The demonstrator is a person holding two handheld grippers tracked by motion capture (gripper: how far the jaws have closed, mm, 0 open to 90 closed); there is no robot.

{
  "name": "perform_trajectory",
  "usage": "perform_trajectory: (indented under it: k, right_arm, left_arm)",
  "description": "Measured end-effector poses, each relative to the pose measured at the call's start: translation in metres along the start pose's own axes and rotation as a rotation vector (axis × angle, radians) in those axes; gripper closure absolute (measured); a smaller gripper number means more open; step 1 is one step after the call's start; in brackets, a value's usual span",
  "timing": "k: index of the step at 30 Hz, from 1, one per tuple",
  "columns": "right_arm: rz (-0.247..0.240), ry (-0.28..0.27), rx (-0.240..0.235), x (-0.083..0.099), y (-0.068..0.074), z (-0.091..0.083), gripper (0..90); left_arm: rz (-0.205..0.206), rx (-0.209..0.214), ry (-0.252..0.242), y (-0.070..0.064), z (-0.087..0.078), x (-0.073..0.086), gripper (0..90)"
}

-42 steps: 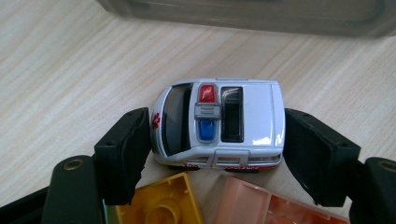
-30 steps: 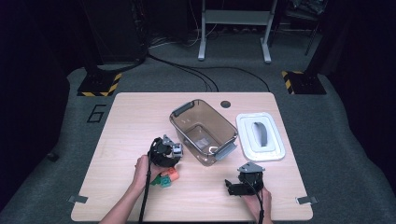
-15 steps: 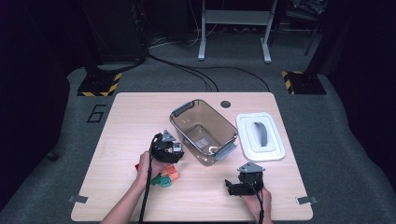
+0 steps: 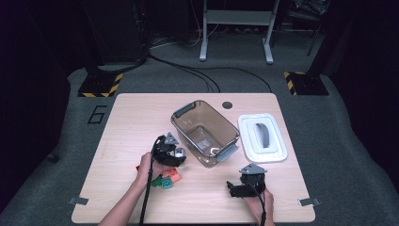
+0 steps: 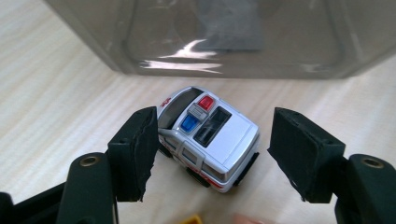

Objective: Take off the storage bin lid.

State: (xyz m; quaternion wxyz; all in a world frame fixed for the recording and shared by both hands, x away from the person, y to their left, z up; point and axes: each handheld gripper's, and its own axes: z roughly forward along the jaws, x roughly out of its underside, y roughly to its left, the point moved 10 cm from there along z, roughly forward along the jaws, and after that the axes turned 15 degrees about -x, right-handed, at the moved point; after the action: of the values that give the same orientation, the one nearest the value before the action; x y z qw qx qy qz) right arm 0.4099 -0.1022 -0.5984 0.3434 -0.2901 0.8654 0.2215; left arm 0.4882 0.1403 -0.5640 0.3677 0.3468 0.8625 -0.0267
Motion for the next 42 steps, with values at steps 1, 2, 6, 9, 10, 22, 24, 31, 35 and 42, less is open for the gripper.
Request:
perform_trajectory:
  k: [1, 2, 6, 9, 10, 22, 24, 31, 35, 42]
  right_arm:
    - [0.001, 0.000, 0.000, 0.000, 0.000, 0.000, 4.8]
    - [0.001, -0.001, 0.003, 0.000, 0.000, 0.000, 4.9]
    - [0.001, -0.001, 0.000, 0.000, 0.000, 0.000, 4.8]
    - [-0.003, -0.002, 0.003, 0.000, 0.000, 0.000, 4.9]
    - [0.001, -0.001, 0.003, 0.000, 0.000, 0.000, 4.9]
    - [-0.003, -0.003, 0.001, 0.000, 0.000, 0.000, 4.9]
    - [-0.004, -0.003, 0.003, 0.000, -0.001, 0.000, 4.9]
    - [-0.004, -0.003, 0.003, 0.000, -0.001, 0.000, 4.9]
    - [-0.004, -0.003, 0.003, 0.000, -0.001, 0.000, 4.9]
    - [-0.005, -0.002, 0.003, 0.000, -0.001, 0.000, 5.1]
  left_arm:
    - [-0.004, 0.012, -0.001, -0.002, -0.002, 0.000, 32.9]
    - [-0.007, 0.014, -0.011, -0.003, -0.005, -0.001, 33.1]
    - [0.006, -0.018, -0.037, 0.001, -0.006, -0.005, 33.9]
    - [-0.001, -0.011, -0.047, 0.001, -0.001, -0.008, 33.0]
    - [0.009, -0.020, -0.049, 0.002, 0.001, -0.009, 33.1]
    - [0.030, -0.007, -0.007, -0.001, 0.002, 0.000, 32.5]
    - [0.026, -0.008, -0.003, -0.002, 0.002, 0.001, 32.8]
    - [0.015, -0.048, 0.023, -0.002, 0.006, 0.000, 33.8]
    - [-0.022, -0.063, 0.015, 0.000, 0.007, -0.002, 36.6]
    - [-0.062, -0.072, 0.015, 0.005, 0.006, 0.000, 45.4]
